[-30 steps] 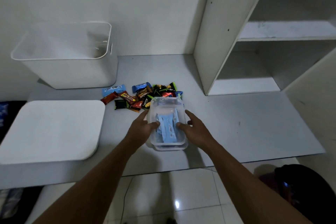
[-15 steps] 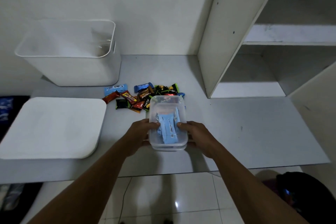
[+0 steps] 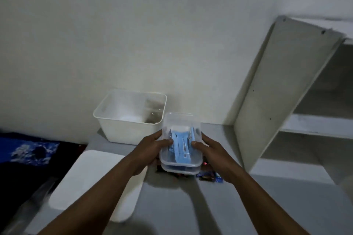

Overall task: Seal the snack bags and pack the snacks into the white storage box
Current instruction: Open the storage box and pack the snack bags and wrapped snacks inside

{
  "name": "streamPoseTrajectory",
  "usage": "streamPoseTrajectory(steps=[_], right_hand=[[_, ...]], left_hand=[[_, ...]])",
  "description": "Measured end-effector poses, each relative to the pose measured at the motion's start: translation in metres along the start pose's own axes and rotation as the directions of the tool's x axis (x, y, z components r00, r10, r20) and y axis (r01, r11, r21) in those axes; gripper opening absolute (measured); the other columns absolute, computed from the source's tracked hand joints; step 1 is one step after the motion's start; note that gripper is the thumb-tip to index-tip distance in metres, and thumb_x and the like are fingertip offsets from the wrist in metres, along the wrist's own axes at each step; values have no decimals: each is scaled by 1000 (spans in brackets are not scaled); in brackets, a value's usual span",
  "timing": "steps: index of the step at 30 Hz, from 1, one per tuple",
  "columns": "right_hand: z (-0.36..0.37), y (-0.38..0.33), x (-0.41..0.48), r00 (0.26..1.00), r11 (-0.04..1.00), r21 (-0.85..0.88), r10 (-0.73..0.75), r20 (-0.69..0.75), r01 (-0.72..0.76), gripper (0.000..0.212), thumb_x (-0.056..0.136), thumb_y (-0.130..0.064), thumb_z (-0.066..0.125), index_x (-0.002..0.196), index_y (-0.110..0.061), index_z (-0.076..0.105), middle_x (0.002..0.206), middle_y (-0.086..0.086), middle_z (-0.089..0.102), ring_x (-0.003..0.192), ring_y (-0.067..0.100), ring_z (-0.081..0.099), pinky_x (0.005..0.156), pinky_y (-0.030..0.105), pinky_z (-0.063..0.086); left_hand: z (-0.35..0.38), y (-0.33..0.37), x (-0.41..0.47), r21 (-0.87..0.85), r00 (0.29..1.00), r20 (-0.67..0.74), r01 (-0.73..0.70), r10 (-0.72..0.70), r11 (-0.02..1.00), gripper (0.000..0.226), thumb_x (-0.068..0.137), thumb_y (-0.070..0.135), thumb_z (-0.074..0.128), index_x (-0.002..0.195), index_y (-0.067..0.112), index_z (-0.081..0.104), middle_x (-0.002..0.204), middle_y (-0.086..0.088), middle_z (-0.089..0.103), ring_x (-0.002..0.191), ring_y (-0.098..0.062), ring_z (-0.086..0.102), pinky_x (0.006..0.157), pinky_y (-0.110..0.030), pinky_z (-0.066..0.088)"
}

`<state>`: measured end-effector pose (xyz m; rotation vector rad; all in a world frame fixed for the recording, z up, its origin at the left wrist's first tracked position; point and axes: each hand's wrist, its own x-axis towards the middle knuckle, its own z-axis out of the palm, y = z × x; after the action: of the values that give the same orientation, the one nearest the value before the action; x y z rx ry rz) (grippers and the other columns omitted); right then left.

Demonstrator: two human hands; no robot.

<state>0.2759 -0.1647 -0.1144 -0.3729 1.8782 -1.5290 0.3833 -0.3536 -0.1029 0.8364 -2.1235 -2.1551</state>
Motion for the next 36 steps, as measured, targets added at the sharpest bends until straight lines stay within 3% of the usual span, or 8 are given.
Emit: streamPoseTrajectory(steps=[2, 7, 11, 15, 19, 22, 29, 36], right_hand=[[15, -29, 13, 999, 999, -6, -35, 12, 35, 30, 95, -36, 64, 111, -60, 59, 111, -4, 75, 97, 20, 74, 83, 48, 61], [63, -97, 54, 996, 996, -38, -85, 28, 86, 29, 96, -38, 62, 120, -52, 55, 110, -1, 75, 92, 23, 74, 77, 41, 62], [111, -145, 108, 994, 992, -74, -104, 23, 106, 37, 97, -39, 59, 133, -41, 53, 111, 1, 73, 95, 27, 73, 82, 45, 61], [153, -177, 163, 994, 988, -113, -105, 27, 107, 45, 100, -39, 55, 142, -46, 41, 113, -4, 68, 98, 27, 71, 82, 44, 62], [193, -182, 220, 994, 981, -160, -107, 3, 106, 65, 101, -35, 53, 154, -45, 17, 144, 3, 53, 105, 24, 68, 73, 37, 63], [211, -173, 254, 998, 985, -164, -61, -23, 56, 73, 100, -35, 55, 155, -48, 8, 157, 4, 38, 116, 30, 63, 72, 37, 63], [221, -120, 305, 998, 994, -102, 43, -40, -46, 73, 96, -35, 62, 151, -54, 18, 144, 0, 53, 113, 27, 65, 84, 47, 61], [221, -89, 332, 992, 987, -104, 123, -39, -126, 65, 92, -22, 68, 142, -47, 36, 127, 6, 63, 106, 28, 69, 80, 51, 61]], left_hand=[[-26, 23, 3, 22, 998, -17, -53, 53, 998, 32, 93, 27, 63, 124, 36, 63, 100, 3, 77, 82, -15, 75, 62, -28, 57], [-99, 78, 23, 66, 993, -36, -106, 109, 992, 35, 93, 30, 63, 126, 42, 57, 102, 4, 76, 82, -17, 73, 60, -27, 56], [-170, 114, 59, 119, 990, -35, -129, 133, 985, 39, 95, 32, 60, 134, 36, 55, 109, 1, 74, 90, -22, 73, 72, -37, 61], [-230, 132, 102, 114, 993, -40, -109, 114, 988, 44, 95, 30, 60, 138, 36, 52, 112, 0, 73, 94, -25, 73, 79, -45, 61], [-278, 129, 149, 139, 995, -50, -81, 89, 987, 71, 93, 32, 64, 150, 47, 25, 128, -2, 64, 97, -28, 71, 74, -46, 62], [-300, 119, 178, 124, 998, -31, -51, 55, 991, 77, 94, 31, 64, 151, 51, 16, 134, -2, 60, 98, -27, 70, 75, -48, 61], [-316, 76, 225, 92, 996, 25, 80, -82, 993, 78, 96, 27, 62, 152, 48, 13, 140, -2, 55, 107, -30, 66, 83, -54, 58], [-301, 45, 253, 114, 985, 2, 170, -172, 979, 73, 100, 14, 48, 152, 46, 9, 140, -3, 51, 107, -24, 61, 63, -39, 58]])
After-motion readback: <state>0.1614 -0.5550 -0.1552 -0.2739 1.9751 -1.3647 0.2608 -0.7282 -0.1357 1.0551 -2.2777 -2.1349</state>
